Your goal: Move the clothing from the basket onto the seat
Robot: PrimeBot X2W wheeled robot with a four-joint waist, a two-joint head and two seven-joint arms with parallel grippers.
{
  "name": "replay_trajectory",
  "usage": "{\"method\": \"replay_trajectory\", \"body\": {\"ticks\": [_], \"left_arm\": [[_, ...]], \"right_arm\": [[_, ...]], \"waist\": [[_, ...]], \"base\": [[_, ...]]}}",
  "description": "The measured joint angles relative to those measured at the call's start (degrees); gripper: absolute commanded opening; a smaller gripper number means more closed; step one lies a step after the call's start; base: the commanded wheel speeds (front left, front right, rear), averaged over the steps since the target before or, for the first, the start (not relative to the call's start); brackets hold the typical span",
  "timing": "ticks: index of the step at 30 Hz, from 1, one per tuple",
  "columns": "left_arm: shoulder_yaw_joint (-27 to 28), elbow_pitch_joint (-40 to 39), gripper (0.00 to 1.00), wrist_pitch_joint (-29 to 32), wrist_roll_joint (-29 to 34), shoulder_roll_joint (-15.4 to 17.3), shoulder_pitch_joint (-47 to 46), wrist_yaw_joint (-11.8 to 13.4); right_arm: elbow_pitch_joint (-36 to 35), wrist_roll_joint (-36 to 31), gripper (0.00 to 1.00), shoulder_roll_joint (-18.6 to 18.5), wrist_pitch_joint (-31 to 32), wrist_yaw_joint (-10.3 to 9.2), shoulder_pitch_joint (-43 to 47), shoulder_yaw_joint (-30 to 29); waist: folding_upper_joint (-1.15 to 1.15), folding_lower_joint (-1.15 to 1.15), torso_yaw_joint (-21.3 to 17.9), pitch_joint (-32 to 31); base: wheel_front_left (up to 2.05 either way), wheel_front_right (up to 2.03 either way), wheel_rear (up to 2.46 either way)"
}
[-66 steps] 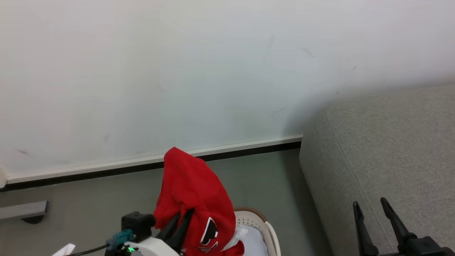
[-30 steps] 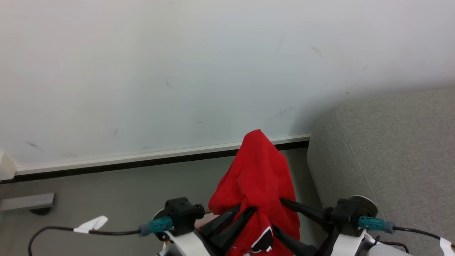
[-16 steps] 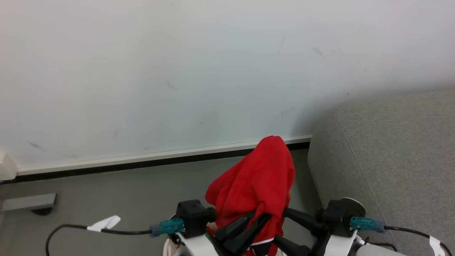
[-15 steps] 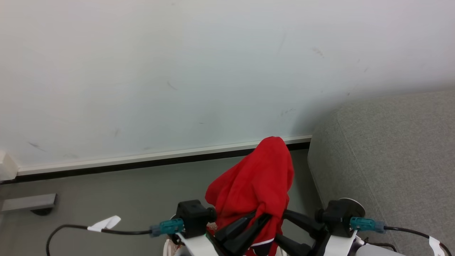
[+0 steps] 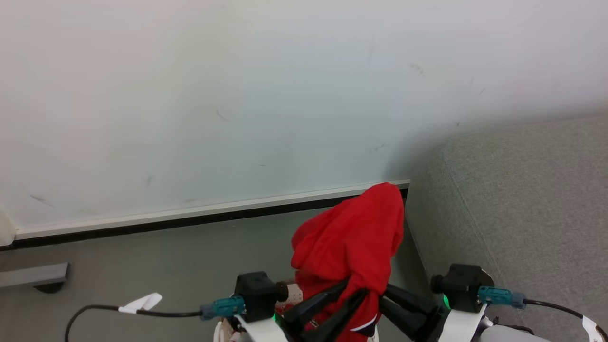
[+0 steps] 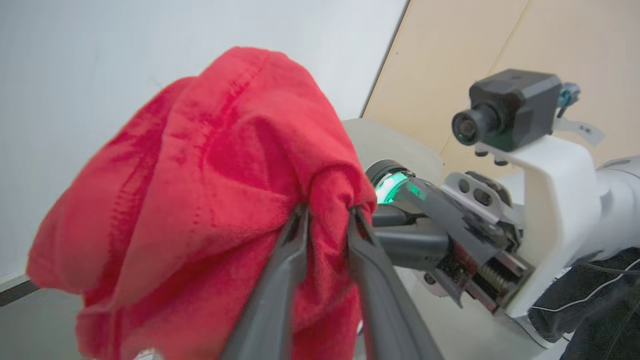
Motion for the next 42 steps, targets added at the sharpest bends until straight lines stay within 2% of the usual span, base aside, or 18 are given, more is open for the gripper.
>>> {"method": "replay_trajectory", "body": {"ticks": [1, 2, 8, 17, 35, 42], "left_arm": [[0.0, 0.2, 0.76, -0.1, 0.0, 0.0, 0.2, 0.1], [0.0, 0.3, 1.0, -0.3, 0.1, 0.0, 0.4, 0.3], [0.2, 1.2, 1.0, -1.5, 0.8, -0.1, 0.6, 1.3], [0.6, 3.0, 1.0, -4.0, 3.2, -0.1, 0.7, 3.1], [1.4, 5.1, 1.0, -6.1, 5.7, -0.7, 0.4, 3.8], [1.4, 4.9, 1.0, -6.5, 6.8, -0.7, -0.9, 3.9]], "right_arm": [[0.2, 0.2, 0.0, -0.1, 0.0, 0.0, 0.0, -0.1], [0.5, 0.3, 0.0, -0.2, -0.2, 0.0, 0.0, -0.3], [1.0, 0.4, 0.0, -0.3, -0.6, 0.0, 0.6, -2.7], [1.1, -2.2, 0.0, -0.6, -0.8, 0.0, 4.3, -9.8], [0.8, -5.8, 0.0, -3.2, -0.8, 0.0, 8.8, -19.7], [0.5, -7.6, 0.0, -2.8, -0.8, 0.0, 9.6, -22.7]], "waist": [[0.0, 0.0, -0.1, 0.0], [0.0, 0.0, -0.2, 0.0], [0.0, 0.0, -0.9, 0.2], [0.0, 0.0, -3.0, 0.7], [0.0, 0.0, -13.3, 2.9], [0.0, 0.0, -15.3, 5.6]], "base": [[0.0, 0.0, 0.0], [0.0, 0.0, 0.0], [0.0, 0.0, 0.0], [0.0, 0.0, 0.0], [0.0, 0.0, 0.0], [0.0, 0.0, 0.0]]}}
